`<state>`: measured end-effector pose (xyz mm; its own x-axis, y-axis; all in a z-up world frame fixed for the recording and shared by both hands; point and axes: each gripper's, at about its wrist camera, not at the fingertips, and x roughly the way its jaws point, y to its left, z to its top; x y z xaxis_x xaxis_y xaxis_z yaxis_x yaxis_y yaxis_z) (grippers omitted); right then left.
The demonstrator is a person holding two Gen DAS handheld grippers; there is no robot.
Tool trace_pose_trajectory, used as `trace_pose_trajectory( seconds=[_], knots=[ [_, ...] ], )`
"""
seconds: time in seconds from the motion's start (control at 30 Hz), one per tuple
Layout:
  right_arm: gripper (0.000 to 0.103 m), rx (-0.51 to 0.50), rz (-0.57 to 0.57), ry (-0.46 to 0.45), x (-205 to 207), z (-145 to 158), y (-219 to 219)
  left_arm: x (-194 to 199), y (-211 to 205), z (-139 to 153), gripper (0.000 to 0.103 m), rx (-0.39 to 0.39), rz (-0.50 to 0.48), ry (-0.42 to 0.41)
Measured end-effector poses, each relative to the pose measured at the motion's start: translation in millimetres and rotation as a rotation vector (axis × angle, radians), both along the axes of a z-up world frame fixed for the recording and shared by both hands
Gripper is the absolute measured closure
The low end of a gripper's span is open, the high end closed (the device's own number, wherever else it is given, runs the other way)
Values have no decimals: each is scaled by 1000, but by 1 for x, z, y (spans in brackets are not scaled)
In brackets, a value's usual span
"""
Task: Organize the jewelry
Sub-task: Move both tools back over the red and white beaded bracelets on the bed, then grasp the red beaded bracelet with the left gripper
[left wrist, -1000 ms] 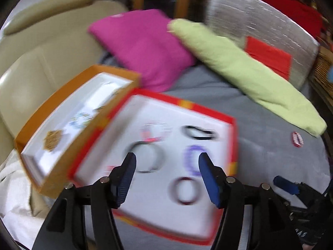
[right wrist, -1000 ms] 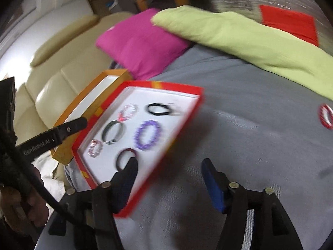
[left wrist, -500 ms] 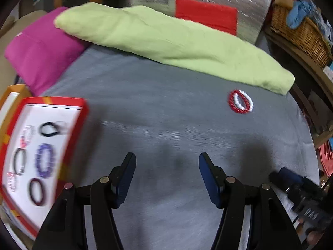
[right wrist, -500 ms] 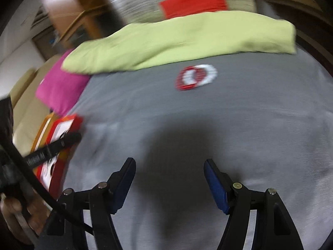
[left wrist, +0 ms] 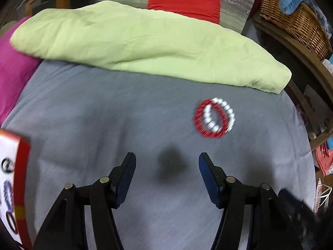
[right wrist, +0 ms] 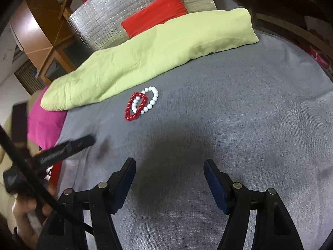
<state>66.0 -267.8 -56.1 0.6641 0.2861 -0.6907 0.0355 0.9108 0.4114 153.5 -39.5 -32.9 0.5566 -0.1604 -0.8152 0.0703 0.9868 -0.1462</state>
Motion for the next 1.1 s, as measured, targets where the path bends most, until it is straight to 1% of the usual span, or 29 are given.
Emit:
trace_pose_trajectory(
  seconds=[0.07, 0.17, 0.2, 0.27, 0.3, 0.33, 0.4, 0.5, 0.57, 0.6, 0.7, 0.77, 0.87, 0.97, 1.03, 1.1],
  knots=[
    [32, 31, -3, -5, 1, 0, -6, 16, -18, -3, 39, 5, -16, 10],
    [32, 71, -21, -12, 2, 0, -18, 40, -38, -9, 40, 8, -8, 29],
    [32, 80, -21, -12, 1, 0, -21, 44, -42, -12, 42, 14, 0, 32],
    [32, 92, -28, -9, 2, 1, -26, 53, -44, -21, 60, 38, 33, 60],
    [32, 111, -36, -12, 2, 1, -30, 55, -43, -25, 75, 42, 41, 75],
    [32, 126, -41, -16, 3, 2, -32, 54, -41, -28, 83, 46, 54, 71],
    [32, 134, -40, -22, 4, 4, -33, 52, -40, -29, 94, 79, 51, 54],
    [32, 127, -28, -24, 5, 5, -30, 49, -33, -26, 94, 73, 35, 53],
    [32, 113, -28, -22, 6, 4, -28, 41, -24, -24, 94, 104, 31, 35],
    [32, 112, -31, -21, 6, 4, -28, 37, -18, -24, 94, 107, 33, 31],
    [32, 107, -39, -17, 5, 2, -29, 16, 3, -27, 94, 122, 42, 12],
    [32, 96, -34, -17, 4, 2, -26, 2, 20, -29, 94, 108, 52, 4],
    [32, 64, -22, -15, 3, 1, -19, -12, 35, -29, 94, 101, 54, -7],
    [32, 30, -16, -12, 2, 0, -14, -15, 41, -34, 94, 84, 39, -14],
    [32, 12, -18, -20, 2, 1, -11, -18, 41, -35, 93, 93, 21, -30],
    [32, -37, -29, -24, 5, 6, -4, -24, 44, -35, 93, 110, 11, -35]
  ],
)
